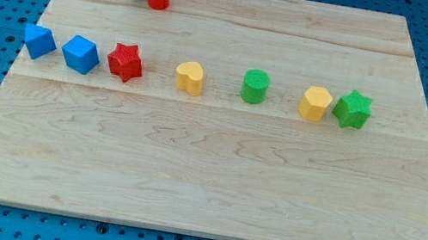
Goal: Move the red circle towards the yellow heart
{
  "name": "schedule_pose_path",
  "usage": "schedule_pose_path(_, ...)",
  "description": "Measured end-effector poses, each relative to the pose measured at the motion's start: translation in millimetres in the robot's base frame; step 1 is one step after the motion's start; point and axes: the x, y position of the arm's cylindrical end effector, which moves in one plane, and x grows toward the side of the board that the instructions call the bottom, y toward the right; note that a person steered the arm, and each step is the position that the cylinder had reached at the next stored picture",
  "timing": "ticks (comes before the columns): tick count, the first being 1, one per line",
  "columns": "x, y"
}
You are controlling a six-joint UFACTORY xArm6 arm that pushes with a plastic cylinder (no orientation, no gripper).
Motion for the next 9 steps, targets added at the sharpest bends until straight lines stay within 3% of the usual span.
schedule_pose_path(1, -9.9, 5.6)
schedule_pose_path(3, 48.3, 29.2)
schedule_pose_path(5, 19.5, 6.3)
schedule_pose_path(6, 37.1, 44.0)
schedule_pose_path(7, 18.2, 41.5)
schedule_pose_path(8, 26.9, 73.3)
schedule_pose_path(9, 72.7, 66.3)
